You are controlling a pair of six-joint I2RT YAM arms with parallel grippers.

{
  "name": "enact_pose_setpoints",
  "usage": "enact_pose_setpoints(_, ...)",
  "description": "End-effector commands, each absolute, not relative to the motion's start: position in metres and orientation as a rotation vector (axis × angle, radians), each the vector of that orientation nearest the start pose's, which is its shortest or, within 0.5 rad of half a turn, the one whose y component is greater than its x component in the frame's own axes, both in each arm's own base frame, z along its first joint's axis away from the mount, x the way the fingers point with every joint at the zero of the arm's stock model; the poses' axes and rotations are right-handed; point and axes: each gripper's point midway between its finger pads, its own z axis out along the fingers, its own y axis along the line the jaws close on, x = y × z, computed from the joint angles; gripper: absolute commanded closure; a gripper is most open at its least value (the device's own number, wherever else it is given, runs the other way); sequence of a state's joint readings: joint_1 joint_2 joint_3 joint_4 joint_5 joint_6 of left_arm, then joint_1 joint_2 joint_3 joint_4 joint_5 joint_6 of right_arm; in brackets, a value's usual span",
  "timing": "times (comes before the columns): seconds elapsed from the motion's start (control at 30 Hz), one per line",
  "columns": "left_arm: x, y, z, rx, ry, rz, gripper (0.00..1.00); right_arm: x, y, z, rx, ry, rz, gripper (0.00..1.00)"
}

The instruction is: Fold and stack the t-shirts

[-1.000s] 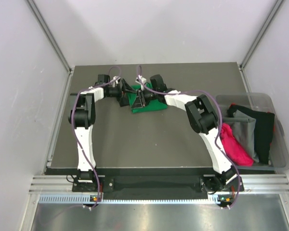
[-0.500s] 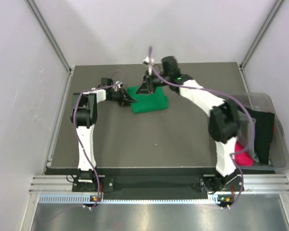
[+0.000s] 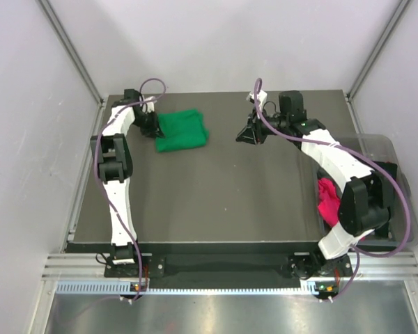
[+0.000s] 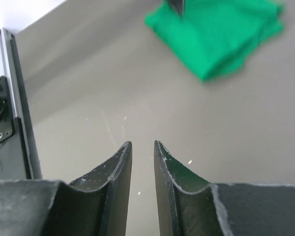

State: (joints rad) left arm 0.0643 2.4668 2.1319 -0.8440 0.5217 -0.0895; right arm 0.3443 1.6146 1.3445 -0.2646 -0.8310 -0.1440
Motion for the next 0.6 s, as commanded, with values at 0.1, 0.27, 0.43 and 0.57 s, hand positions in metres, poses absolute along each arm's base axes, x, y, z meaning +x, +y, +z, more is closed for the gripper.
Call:
enact_pose_setpoints(0.1, 0.541, 0.082, 0.038, 0.203, 2.664, 0.221, 1.00, 0.370, 0.261, 0.262, -0.990, 1.711, 0.941, 0.75)
enact_pose_setpoints(0.27, 0.560, 0.133, 0.058, 0.220, 2.554, 0.555, 1.00, 0.367, 0.259, 0.258, -0.977, 1.718, 0.938, 0.75)
enact_pose_setpoints(0.43, 0.584, 0.175, 0.070, 0.171, 2.473, 0.672, 1.00, 0.369, 0.252, 0.255, -0.962, 1.729, 0.925, 0.75)
enact_pose_setpoints(0.57, 0.597, 0.187, 0.064, 0.146, 2.449, 0.709, 1.00, 0.372, 0.249, 0.249, -0.947, 1.742, 0.926, 0.75)
